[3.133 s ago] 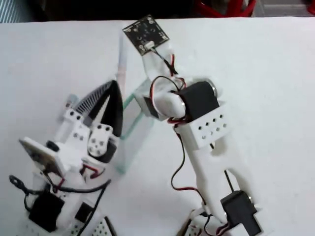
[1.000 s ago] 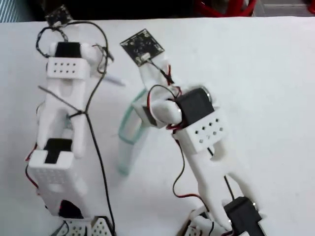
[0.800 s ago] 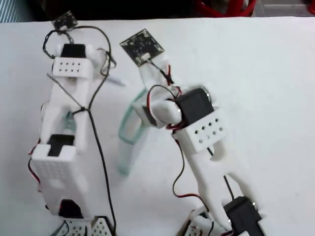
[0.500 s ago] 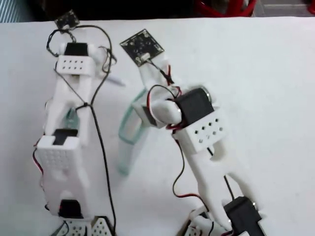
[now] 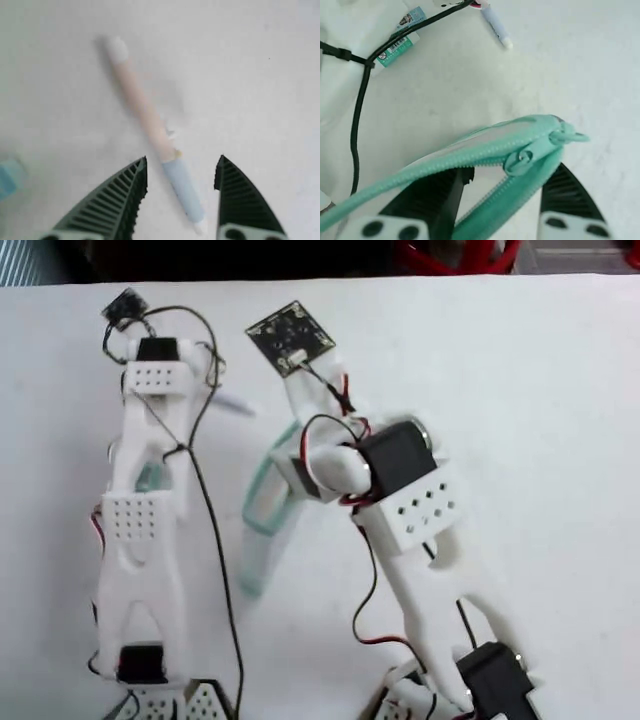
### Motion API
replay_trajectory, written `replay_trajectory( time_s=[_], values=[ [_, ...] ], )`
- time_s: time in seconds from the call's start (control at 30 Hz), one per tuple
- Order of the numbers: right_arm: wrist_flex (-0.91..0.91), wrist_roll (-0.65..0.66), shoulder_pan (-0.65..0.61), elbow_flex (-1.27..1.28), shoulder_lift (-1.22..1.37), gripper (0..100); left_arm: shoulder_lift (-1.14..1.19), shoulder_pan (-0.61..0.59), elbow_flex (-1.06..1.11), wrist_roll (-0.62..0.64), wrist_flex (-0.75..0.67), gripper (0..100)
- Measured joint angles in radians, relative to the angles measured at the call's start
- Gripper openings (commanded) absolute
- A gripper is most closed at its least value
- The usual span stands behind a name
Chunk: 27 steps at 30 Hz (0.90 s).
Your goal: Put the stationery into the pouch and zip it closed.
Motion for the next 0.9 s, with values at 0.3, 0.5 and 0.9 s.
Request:
replay_trajectory(
  time_s=[0.3,0.5,0.9],
  values=[
    [0.0,0.0,0.0,0.0,0.0,19.5,0.152,0.003,-0.232,0.017,0.213,23],
    [0.0,0.0,0.0,0.0,0.0,19.5,0.181,0.012,-0.285,0.074,0.222,23],
    [0.0,0.0,0.0,0.0,0.0,19.5,0.203,0.008,-0.229,0.075,0.221,15]
  ],
)
